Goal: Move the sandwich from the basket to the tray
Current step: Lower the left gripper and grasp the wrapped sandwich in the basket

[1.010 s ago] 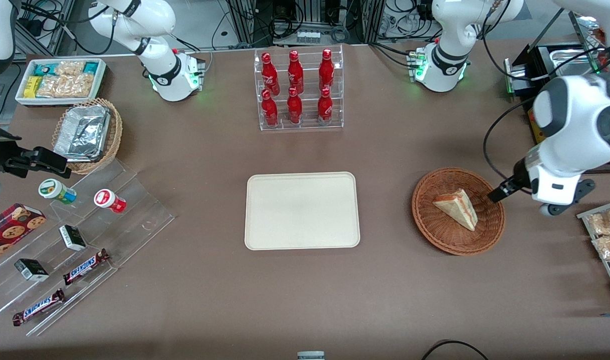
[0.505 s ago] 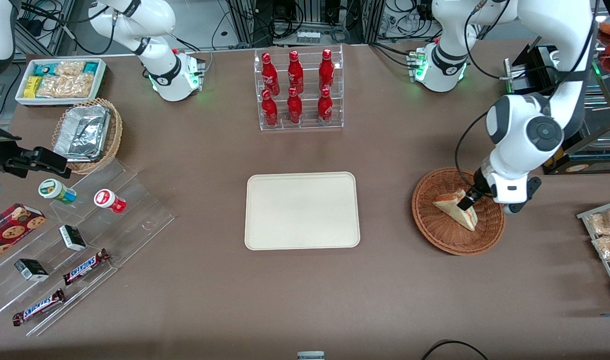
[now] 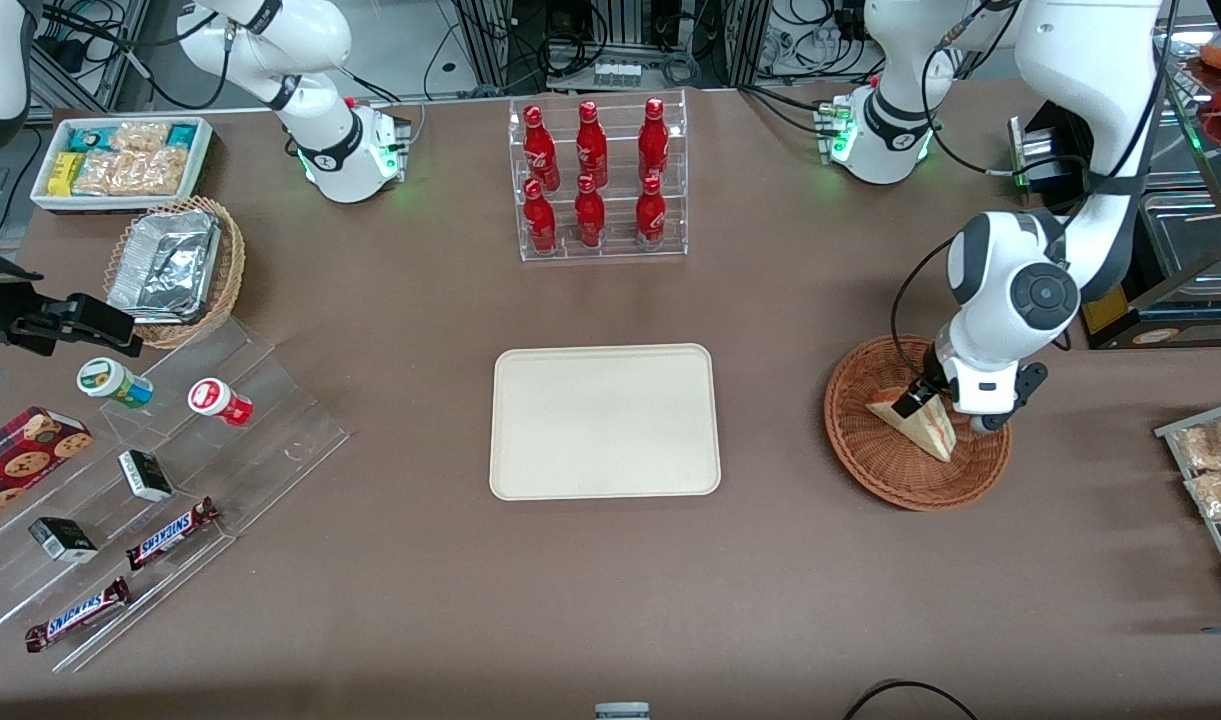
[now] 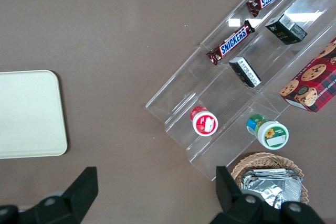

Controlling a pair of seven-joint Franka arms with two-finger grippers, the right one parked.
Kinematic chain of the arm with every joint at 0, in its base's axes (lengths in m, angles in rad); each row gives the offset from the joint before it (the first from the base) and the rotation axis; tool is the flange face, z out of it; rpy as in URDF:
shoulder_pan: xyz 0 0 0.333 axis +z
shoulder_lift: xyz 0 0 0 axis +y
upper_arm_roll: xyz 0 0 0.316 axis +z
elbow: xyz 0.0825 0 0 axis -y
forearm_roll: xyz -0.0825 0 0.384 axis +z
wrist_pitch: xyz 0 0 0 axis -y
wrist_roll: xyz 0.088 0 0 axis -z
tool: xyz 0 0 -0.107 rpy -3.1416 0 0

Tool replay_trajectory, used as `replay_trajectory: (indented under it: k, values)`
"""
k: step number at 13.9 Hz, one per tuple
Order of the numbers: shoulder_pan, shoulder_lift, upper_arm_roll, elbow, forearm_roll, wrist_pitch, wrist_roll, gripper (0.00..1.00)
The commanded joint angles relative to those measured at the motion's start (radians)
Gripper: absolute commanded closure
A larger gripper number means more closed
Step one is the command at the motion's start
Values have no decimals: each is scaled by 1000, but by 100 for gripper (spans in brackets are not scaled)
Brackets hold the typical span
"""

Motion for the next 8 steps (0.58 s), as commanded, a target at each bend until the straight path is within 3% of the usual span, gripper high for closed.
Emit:
replay_trajectory:
  k: [1, 3, 4, 8]
  values:
    - [-7, 1, 6, -29, 22, 54, -38, 8]
    - [-4, 7, 8, -3, 22, 53, -101, 86]
    - [-3, 6, 8, 11, 22, 45, -106, 100]
    - [-10, -23, 3, 78, 23, -63, -97, 100]
